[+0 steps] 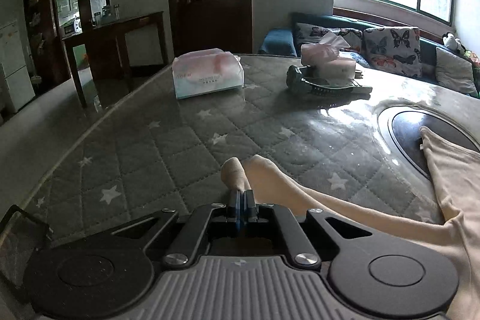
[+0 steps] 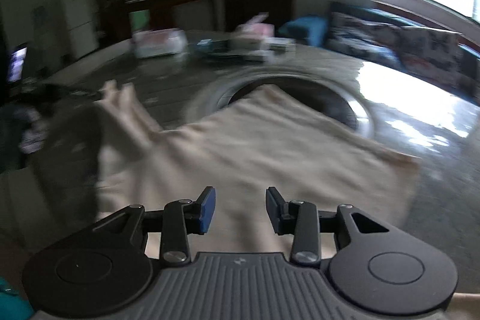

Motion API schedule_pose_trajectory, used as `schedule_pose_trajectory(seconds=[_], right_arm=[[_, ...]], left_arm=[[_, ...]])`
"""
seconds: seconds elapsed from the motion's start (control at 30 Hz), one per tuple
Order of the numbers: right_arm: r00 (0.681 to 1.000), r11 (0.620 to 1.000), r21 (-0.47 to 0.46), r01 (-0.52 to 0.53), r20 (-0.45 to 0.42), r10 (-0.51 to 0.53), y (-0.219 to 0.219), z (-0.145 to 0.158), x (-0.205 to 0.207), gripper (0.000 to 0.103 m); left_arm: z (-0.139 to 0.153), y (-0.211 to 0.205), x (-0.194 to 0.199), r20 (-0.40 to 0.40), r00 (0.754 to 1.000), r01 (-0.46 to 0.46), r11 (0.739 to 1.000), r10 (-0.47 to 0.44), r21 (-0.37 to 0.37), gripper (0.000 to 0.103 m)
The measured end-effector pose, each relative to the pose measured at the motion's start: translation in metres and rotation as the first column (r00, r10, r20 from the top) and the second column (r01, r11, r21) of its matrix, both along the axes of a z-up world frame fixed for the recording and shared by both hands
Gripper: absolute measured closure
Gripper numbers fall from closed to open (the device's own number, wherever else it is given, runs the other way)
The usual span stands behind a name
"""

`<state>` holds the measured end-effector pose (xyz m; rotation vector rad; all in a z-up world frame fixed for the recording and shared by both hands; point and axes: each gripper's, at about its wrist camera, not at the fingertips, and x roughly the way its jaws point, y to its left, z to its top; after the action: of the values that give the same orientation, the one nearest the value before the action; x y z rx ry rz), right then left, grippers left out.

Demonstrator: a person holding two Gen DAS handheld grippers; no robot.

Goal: Fold clothes

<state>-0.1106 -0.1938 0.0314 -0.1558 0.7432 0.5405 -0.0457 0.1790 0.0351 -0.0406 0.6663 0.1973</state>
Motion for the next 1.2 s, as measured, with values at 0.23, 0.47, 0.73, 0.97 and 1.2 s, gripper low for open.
schedule_pose_trajectory(seconds=[0.23, 0.47, 0.73, 0.97, 1.2], right_arm=[[0.975, 0.977, -0.008, -0.214, -0.061, 0.213, 0.057, -0.018, -0.018, 0.066], [0.94, 0.943, -0.033, -0.33, -0.107, 0.325, 0.071, -0.028, -0.034, 0.066], [0.961, 0.964, -0.018, -0.266, -0.089, 0.263, 0.044, -0.012, -0.022, 0.066], [0.998, 0.998, -0.038, 0.046, -0.033, -0.047, -0.026, 0.002, 0.022, 0.066], [0.922, 0.922, 0.009, 0.387, -0.036, -0.386, -0.117, -0.001, 0.071, 0.066]], left_arm=[[-0.003, 0.011, 0.001, -0.03, 0.998, -0.058, 0.997, 0.057, -0.049, 0.096], [0.001, -0.003, 0.003, -0.009, 1.0, -0.007, 0.999, 0.007, -0.042, 0.09], [0.01, -0.076, 0.015, -0.02, 0.961, 0.272, 0.956, -0.276, -0.111, 0.09], [0.004, -0.144, 0.051, -0.071, 0.914, 0.391, 0.915, -0.399, -0.103, 0.086], [-0.001, -0.177, 0.1, -0.093, 0.909, 0.403, 0.914, -0.406, -0.051, 0.071]])
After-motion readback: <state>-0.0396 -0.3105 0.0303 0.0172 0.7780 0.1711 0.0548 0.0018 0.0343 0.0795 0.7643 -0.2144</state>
